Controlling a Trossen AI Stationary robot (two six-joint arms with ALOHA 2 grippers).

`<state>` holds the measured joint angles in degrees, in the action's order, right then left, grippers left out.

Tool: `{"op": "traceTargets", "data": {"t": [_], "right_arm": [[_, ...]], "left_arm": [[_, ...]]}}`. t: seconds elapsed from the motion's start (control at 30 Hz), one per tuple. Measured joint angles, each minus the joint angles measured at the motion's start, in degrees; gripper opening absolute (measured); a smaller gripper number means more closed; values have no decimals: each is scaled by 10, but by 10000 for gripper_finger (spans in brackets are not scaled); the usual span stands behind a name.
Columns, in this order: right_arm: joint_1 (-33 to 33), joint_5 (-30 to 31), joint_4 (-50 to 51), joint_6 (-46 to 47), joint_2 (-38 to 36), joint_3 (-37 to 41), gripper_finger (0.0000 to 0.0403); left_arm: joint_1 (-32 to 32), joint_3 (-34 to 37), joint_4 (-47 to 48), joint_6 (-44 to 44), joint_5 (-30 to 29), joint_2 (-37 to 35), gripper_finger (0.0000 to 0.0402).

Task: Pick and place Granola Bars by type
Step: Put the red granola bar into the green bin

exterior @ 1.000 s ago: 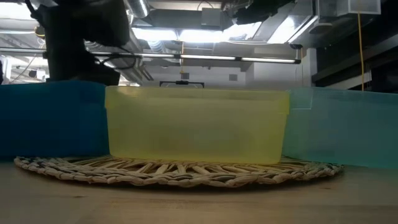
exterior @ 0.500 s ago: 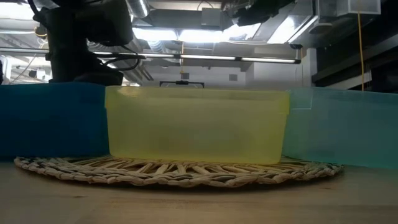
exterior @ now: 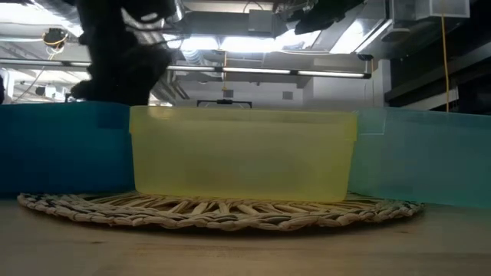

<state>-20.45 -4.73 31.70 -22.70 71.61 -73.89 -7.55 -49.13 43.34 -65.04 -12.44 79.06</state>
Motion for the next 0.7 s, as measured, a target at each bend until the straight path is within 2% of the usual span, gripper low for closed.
{"op": "traceTargets", "data": {"t": [0.23,0.5,0.7], "right_arm": [[0,0,0,-2,0,0,210],[0,0,-1,-1,0,0,210],[0,0,-1,0,0,0,210]], "left_arm": [[48,-53,8,49,-34,-40,212],[129,-98,-1,156,-30,-53,212],[199,-103,-43,223,-29,-53,209]]}}
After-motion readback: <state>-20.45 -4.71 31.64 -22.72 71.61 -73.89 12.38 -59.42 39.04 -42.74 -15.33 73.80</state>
